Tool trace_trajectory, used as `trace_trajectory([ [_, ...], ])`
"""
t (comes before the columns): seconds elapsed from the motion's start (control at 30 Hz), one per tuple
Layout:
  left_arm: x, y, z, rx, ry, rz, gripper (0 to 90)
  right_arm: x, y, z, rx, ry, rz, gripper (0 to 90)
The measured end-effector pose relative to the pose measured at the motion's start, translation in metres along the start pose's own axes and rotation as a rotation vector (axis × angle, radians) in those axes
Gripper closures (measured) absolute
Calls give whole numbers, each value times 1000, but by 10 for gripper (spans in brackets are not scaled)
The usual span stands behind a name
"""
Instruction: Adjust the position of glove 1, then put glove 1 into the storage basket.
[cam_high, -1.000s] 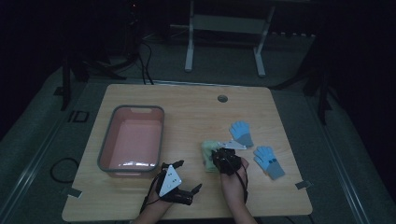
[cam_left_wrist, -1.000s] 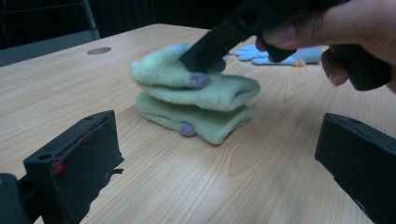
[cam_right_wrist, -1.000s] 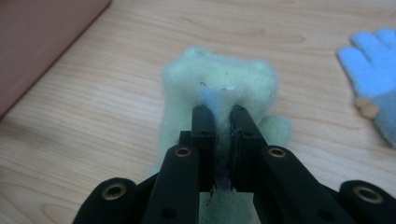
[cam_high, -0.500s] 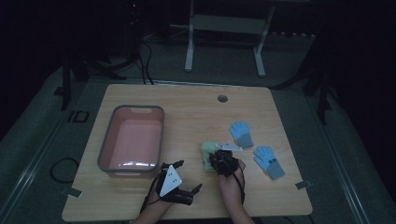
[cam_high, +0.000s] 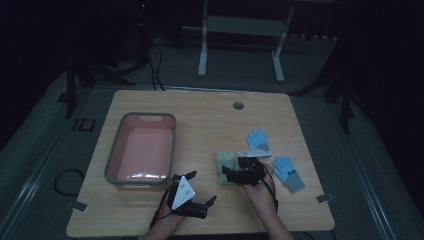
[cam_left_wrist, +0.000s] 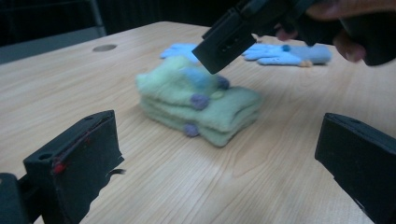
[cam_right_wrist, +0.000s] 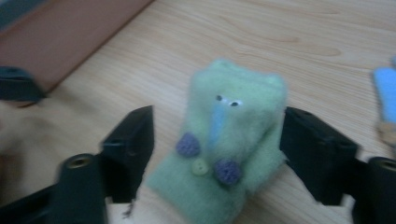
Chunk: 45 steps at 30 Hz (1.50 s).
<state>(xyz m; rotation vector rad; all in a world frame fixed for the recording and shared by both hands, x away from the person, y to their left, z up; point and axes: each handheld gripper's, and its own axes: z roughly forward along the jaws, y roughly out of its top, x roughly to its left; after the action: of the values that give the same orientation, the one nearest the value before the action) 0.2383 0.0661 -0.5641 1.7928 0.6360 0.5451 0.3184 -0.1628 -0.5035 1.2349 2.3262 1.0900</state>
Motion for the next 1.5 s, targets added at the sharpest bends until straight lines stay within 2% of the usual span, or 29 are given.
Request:
trace_trajectory([
  [0.07, 1, 2, 0, 5, -11, 11, 2, -5, 0, -3, -5, 48, -10, 167],
  [0.1, 1, 4, 0, 11, -5, 8, 3, -7, 0, -5, -15, 45, -15, 149],
  [0.13, 3, 6, -1, 6, 5, -5, 3, -10, 0, -7, -13, 47, -31, 149],
  [0.17, 4, 7, -1, 5, 4, -15, 3, -15, 1, -11, -15, 90, -34, 142],
  [0.2, 6, 9, -1, 11, -6, -31, 3, -16, 1, -12, -21, 94, -41, 142],
  [0.23, 6, 9, -1, 11, -6, -31, 3, -16, 1, -12, -21, 94, -41, 142],
  [0.27, 9, 12, -1, 9, -47, -54, 2, -23, 3, -16, -47, 92, -92, 142],
  [0.3, 10, 14, 0, 12, -58, -51, 3, -25, 3, -17, -58, 85, -108, 142],
  [0.33, 11, 17, 0, 23, -96, -51, 3, -27, 4, -18, -71, 79, -119, 142],
  [0.37, 11, 20, 1, 40, -115, -46, 3, -30, 6, -20, -87, 82, -136, 138],
  [0.4, 11, 22, 2, 58, -119, -37, 3, -33, 7, -21, -94, 88, -144, 138],
  [0.47, 11, 26, 4, 64, -156, -18, 65, -37, 10, -24, -101, 82, -134, 139],
  [0.53, 11, 29, 8, 75, -186, -13, 65, -43, 14, -26, -96, 106, -109, 140],
  [0.7, 11, 35, 24, 126, -203, 61, 75, -49, 22, -22, -75, 160, -98, 110],
  [0.77, 9, 37, 31, 143, -213, 86, 81, -50, 25, -18, -49, 169, -97, 108],
  [0.8, 8, 39, 35, 151, -220, 101, 92, -51, 26, -16, -42, 179, -94, 127],
  [0.87, 7, 41, 40, 156, -238, 125, 145, -54, 28, -12, -54, 183, -92, 225],
  [0.97, 6, 43, 48, 165, -258, 165, 185, -59, 31, -4, -39, 178, -103, 343],
  [1.03, 8, 43, 55, 177, -266, 186, 231, -62, 33, 4, -23, 213, -88, 385],
  [1.07, 9, 43, 57, 184, -270, 195, 254, -63, 34, 9, -8, 214, -90, 395],
  [1.27, 11, 39, 69, 233, -286, 278, 390, -67, 36, 33, 42, 253, -81, 376],
  [1.3, 12, 38, 72, 245, -285, 296, 400, -68, 36, 37, 52, 251, -73, 368],
  [1.4, 13, 35, 79, 280, -296, 328, 401, -71, 33, 48, 85, 286, -43, 358],
  [1.5, 12, 32, 83, 299, -297, 360, 401, -74, 27, 59, 146, 318, -19, 369],
])
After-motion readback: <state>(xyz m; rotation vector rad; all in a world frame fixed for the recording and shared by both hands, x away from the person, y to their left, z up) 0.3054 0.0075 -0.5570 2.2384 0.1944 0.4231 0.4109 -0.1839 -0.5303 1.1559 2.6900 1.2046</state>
